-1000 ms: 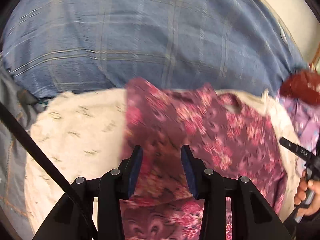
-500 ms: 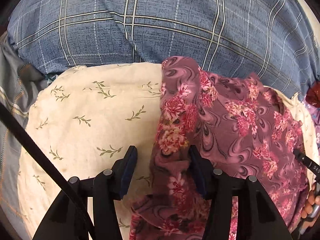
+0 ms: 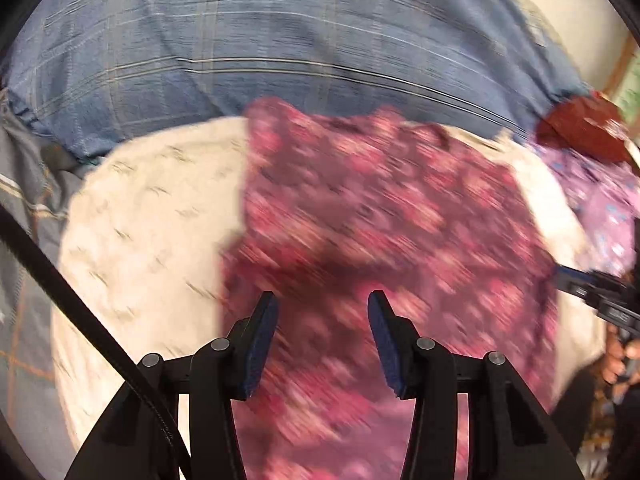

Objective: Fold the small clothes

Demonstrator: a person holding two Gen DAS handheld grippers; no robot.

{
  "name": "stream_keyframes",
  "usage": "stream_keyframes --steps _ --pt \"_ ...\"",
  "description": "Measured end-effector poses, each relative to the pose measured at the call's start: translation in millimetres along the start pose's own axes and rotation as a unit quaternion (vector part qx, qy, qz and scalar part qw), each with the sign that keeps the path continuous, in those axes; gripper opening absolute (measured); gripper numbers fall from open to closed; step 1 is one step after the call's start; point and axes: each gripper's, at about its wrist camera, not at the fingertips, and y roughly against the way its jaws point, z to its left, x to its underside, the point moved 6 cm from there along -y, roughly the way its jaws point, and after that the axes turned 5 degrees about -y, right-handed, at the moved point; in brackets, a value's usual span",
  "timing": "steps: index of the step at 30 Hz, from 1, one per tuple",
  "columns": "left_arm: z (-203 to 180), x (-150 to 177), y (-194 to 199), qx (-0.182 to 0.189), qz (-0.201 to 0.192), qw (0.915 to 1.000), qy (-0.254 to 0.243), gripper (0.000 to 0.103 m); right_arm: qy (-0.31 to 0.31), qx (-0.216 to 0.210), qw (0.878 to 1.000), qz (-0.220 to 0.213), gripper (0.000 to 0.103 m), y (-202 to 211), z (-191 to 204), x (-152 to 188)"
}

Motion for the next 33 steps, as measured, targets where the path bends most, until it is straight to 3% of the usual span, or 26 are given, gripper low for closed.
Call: stream_keyframes --steps 5,10,16,21,24,26,28,31,33 --pt "-67.7 38.8 -4.6 0.081 0.037 0.9954 -0.037 0.045 -0.020 -0.021 0.999 0.021 0.032 4.4 7.5 26.7" --pt "-116.7 76.0 -28.8 0.152 0.087 0.9838 -0.036 0.038 -0.028 -0.065 0.996 0.049 0.032 -6.7 38.2 29.3" --pt "-152.7 90.8 -53.8 0.172 0.104 0.9774 -0.066 0.039 0.015 0.002 0.995 0.099 0.030 -28.1 46.0 51.4" --pt "-193.0 103.0 -64.0 0.231 0.140 0.9602 -0.071 0.038 -0.005 0.081 0.991 0.105 0.026 -1.8 5.7 67.3" --pt "-227.6 115.4 -70.6 0.270 0.162 0.9451 -0.088 0.038 -0.033 0.132 0.987 0.087 0.032 23.4 -32.1 68.0" --pt "-246.7 120.4 -75.7 0.292 0.170 0.9365 -0.092 0.037 -0.058 0.128 0.987 0.075 0.032 40.4 -48.9 70.1" --pt "-261.4 122.5 -79.3 0.295 0.168 0.9353 -0.102 0.035 -0.068 0.115 0.989 0.062 0.032 56.2 -55.5 73.0" --pt "-272.6 120.2 -86.3 0.309 0.162 0.9330 -0.088 0.020 -0.061 0.092 0.993 0.050 0.032 69.2 -48.8 76.1" --pt "-284.6 121.6 -89.0 0.328 0.158 0.9280 -0.082 0.020 -0.055 0.081 0.994 0.044 0.031 72.3 -40.7 75.9"
